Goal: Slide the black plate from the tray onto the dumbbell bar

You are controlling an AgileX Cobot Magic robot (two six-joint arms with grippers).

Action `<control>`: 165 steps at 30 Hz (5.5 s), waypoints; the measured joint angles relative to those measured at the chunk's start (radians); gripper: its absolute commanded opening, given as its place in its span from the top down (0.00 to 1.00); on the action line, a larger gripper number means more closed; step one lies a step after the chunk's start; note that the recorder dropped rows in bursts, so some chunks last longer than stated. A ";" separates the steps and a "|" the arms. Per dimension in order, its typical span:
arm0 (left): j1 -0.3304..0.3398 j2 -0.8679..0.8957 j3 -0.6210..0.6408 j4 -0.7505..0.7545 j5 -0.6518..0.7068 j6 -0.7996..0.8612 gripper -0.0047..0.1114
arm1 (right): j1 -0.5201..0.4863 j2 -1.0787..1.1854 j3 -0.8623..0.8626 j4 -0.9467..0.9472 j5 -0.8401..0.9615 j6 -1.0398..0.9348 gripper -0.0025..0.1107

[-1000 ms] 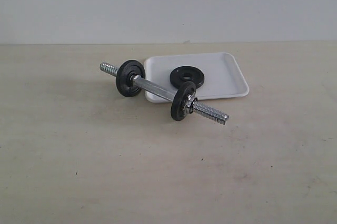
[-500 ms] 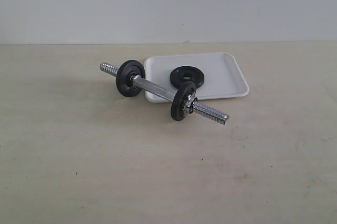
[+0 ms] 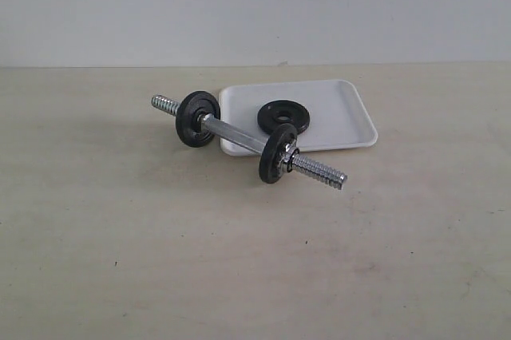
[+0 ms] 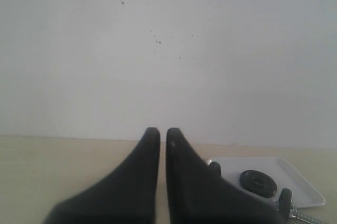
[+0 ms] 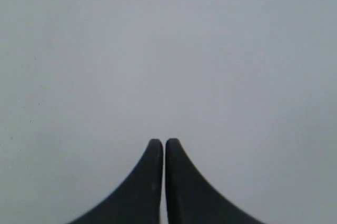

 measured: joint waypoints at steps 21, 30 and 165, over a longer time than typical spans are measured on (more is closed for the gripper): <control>0.000 0.000 0.000 0.041 0.170 0.013 0.92 | 0.002 0.000 0.000 0.046 -0.059 -0.001 0.98; 0.000 0.000 0.019 0.096 0.231 0.015 0.92 | 0.002 0.000 0.000 0.150 0.021 -0.198 0.98; -0.445 1.840 -0.635 -0.398 -0.322 1.450 0.16 | 0.280 1.119 -0.769 1.052 0.871 -1.175 0.25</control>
